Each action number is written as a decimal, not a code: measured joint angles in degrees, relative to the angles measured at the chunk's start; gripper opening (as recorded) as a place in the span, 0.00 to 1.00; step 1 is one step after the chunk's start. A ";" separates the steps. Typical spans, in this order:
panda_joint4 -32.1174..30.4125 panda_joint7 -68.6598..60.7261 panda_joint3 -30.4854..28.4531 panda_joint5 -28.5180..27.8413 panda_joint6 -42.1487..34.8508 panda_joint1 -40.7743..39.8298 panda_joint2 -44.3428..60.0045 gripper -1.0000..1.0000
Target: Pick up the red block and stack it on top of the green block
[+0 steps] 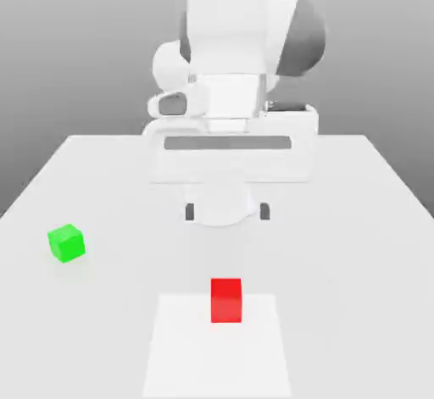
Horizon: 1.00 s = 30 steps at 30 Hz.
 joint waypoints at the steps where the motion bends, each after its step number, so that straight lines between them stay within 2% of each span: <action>1: -1.96 0.12 -0.08 -0.09 1.72 0.21 2.46 0.50; 4: -4.34 0.42 0.07 -0.36 8.86 0.25 11.79 0.50; 9: -3.37 0.96 -0.42 -1.10 18.13 0.58 22.76 0.50; 10: -3.20 1.00 -0.56 -1.15 19.23 0.71 24.03 0.00; 17: -3.22 1.21 -0.50 -1.39 19.16 0.62 23.96 0.00; 24: -5.08 0.55 -0.68 -0.48 7.85 1.05 10.78 0.00; 30: -5.26 -4.41 -9.66 -5.16 3.00 -9.33 5.43 0.00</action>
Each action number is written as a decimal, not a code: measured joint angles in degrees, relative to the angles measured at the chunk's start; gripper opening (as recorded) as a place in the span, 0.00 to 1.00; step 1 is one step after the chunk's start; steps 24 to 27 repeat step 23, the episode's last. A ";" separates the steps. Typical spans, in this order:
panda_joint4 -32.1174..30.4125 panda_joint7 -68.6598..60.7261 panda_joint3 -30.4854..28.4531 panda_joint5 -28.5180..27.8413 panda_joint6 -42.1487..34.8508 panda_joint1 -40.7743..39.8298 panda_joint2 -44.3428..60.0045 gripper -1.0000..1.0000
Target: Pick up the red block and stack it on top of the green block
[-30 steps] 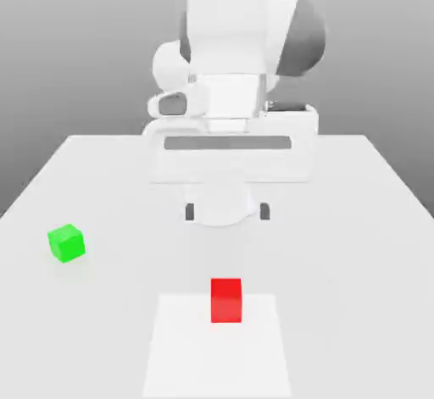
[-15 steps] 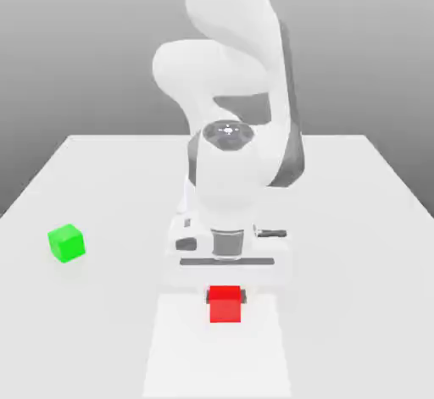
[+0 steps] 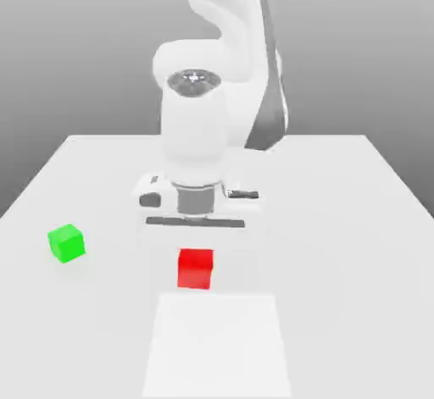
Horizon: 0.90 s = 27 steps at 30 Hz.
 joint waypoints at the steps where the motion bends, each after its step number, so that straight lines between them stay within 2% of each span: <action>1: 0.03 -1.01 -1.85 -0.98 -0.57 -2.16 -0.61 0.00; 12: 0.40 -12.58 -21.27 -10.34 -5.67 -25.20 -5.93 0.00; 16: 0.60 -17.17 -23.90 -5.05 0.17 -23.22 0.28 0.00; 20: 0.69 -26.33 -21.74 8.07 7.41 -21.46 8.64 0.00; 21: 0.73 -28.13 -20.89 10.66 8.49 -21.76 9.96 1.00; 27: 0.73 -28.13 -20.89 10.66 8.48 -21.78 9.96 1.00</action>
